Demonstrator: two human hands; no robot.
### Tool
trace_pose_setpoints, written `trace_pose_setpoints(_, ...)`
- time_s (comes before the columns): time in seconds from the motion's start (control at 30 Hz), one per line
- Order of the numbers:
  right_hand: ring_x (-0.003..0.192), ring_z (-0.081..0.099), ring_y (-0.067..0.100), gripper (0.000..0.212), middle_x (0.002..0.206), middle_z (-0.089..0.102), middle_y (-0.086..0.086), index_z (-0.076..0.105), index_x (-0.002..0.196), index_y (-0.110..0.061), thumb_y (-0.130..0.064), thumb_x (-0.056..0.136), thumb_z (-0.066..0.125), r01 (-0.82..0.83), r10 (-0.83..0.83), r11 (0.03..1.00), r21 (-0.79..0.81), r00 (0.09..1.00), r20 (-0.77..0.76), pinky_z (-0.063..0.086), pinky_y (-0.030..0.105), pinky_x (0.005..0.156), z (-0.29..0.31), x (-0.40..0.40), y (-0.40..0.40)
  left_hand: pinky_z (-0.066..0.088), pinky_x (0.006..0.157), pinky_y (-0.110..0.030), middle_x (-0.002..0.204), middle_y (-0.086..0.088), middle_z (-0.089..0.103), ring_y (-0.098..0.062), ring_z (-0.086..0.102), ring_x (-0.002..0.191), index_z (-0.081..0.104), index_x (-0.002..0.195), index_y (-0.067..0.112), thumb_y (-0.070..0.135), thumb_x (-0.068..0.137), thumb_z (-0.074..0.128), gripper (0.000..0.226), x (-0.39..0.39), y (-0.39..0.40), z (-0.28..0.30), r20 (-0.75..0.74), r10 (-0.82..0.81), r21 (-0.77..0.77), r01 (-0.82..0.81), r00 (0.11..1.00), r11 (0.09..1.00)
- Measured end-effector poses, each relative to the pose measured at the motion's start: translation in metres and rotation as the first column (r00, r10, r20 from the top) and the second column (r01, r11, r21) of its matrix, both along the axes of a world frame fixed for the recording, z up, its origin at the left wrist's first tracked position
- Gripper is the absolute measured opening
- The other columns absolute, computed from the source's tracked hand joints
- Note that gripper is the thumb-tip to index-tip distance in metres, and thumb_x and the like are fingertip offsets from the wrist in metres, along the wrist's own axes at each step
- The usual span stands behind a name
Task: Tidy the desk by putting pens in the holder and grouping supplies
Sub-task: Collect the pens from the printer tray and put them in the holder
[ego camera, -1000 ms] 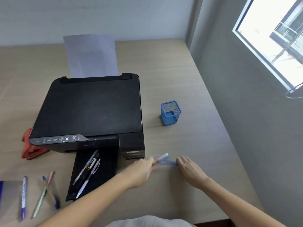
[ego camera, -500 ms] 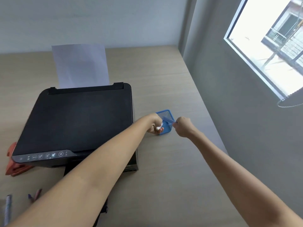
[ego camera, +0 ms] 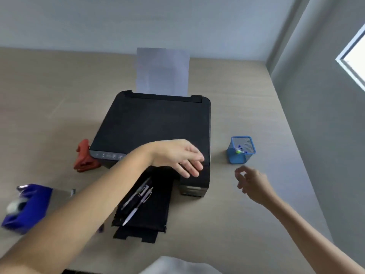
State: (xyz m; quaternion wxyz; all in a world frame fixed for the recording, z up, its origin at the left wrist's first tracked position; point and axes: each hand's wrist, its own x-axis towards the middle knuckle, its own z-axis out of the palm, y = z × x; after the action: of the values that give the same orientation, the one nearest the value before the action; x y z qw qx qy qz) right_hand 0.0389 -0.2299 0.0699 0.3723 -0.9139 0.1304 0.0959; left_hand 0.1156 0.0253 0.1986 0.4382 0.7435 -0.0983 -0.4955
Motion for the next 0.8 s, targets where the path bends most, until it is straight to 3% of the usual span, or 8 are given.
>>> trace_pose_setpoints(0.13,0.047,0.057,-0.002,0.018,0.063,0.068,0.0,0.062,0.083,-0.022,-0.014,0.091,0.048,-0.283,0.273,0.956,-0.079,0.955,-0.116,0.043,0.011,0.047,-0.027,-0.029,0.047,0.056,0.065,-0.021,0.096,-0.006,0.068,-0.014,0.068,0.078,0.065,0.104,0.007,0.021,0.098,0.045,0.025,-0.02,0.109,-0.04,0.024,0.014,0.255,-0.02,1.0,0.967)
trace_pose_setpoints(0.2,0.061,0.065,0.008,0.02,0.065,0.064,-0.002,0.063,0.084,-0.02,-0.011,0.089,0.046,-0.393,0.381,0.916,-0.075,0.915,-0.132,0.051,0.022,0.058,-0.038,-0.036,0.078,0.051,0.057,-0.019,0.09,-0.005,0.066,-0.015,0.066,0.074,0.064,0.093,0.011,0.016,0.095,0.045,0.02,-0.028,0.142,-0.077,0.115,0.045,0.418,-0.089,0.992,0.904)
trace_pose_setpoints(0.23,0.067,0.066,0.016,0.021,0.068,0.063,-0.002,0.063,0.086,-0.018,-0.009,0.088,0.044,-0.45,0.437,0.889,-0.078,0.888,-0.142,0.052,0.027,0.063,-0.04,-0.038,0.096,0.05,0.057,-0.02,0.091,-0.007,0.067,-0.018,0.066,0.077,0.065,0.093,0.011,0.014,0.094,0.045,0.019,-0.032,0.153,-0.095,0.188,0.059,0.476,-0.144,0.98,0.868)
trace_pose_setpoints(0.3,0.072,0.064,0.022,0.021,0.073,0.061,-0.001,0.063,0.093,-0.014,-0.008,0.089,0.043,-0.553,0.539,0.83,-0.071,0.828,-0.153,0.052,0.031,0.068,-0.039,-0.038,0.129,0.051,0.07,-0.026,0.103,-0.012,0.071,-0.025,0.068,0.093,0.068,0.101,0.009,0.014,0.091,0.053,0.019,-0.039,0.164,-0.128,0.347,0.041,0.543,-0.236,0.937,0.806)
trace_pose_setpoints(0.37,0.07,0.061,0.02,0.019,0.076,0.06,-0.002,0.062,0.101,-0.013,-0.011,0.092,0.044,-0.615,0.604,0.787,-0.05,0.785,-0.136,0.051,0.033,0.068,-0.036,-0.034,0.163,0.049,0.084,-0.03,0.113,-0.014,0.069,-0.029,0.065,0.107,0.066,0.109,0.006,0.019,0.087,0.061,0.026,-0.044,0.17,-0.151,0.426,0.009,0.563,-0.273,0.905,0.78)
trace_pose_setpoints(0.6,0.059,0.05,0.025,0.024,0.079,0.06,0.012,0.048,0.12,-0.021,-0.021,0.097,0.044,-0.67,0.659,0.738,-0.082,0.741,-0.126,0.04,0.035,0.054,-0.04,-0.019,0.25,0.052,0.084,-0.037,0.119,-0.018,0.06,-0.033,0.064,0.104,0.057,0.114,0.0,0.007,0.09,0.053,0.025,-0.05,0.175,-0.172,0.543,-0.228,0.638,-0.22,0.808,0.738)
trace_pose_setpoints(0.7,0.07,0.058,0.035,0.023,0.093,0.065,0.019,0.046,0.119,-0.022,-0.024,0.097,0.043,-0.667,0.649,0.734,-0.125,0.744,-0.161,0.048,0.041,0.061,-0.046,-0.017,0.271,0.051,0.084,-0.037,0.121,-0.02,0.06,-0.033,0.064,0.107,0.048,0.123,-0.002,0.003,0.094,0.046,0.03,-0.052,0.187,-0.179,0.558,-0.193,0.619,-0.249,0.807,0.745)
trace_pose_setpoints(0.8,0.075,0.061,0.041,0.013,0.088,0.065,0.018,0.047,0.104,-0.019,-0.028,0.098,0.039,-0.618,0.595,0.769,-0.163,0.785,-0.171,0.052,0.045,0.063,-0.05,-0.018,0.281,0.049,0.082,-0.039,0.115,-0.021,0.063,-0.035,0.064,0.105,0.042,0.126,-0.004,0.011,0.098,0.04,0.032,-0.061,0.192,-0.181,0.574,-0.139,0.543,-0.248,0.807,0.802)
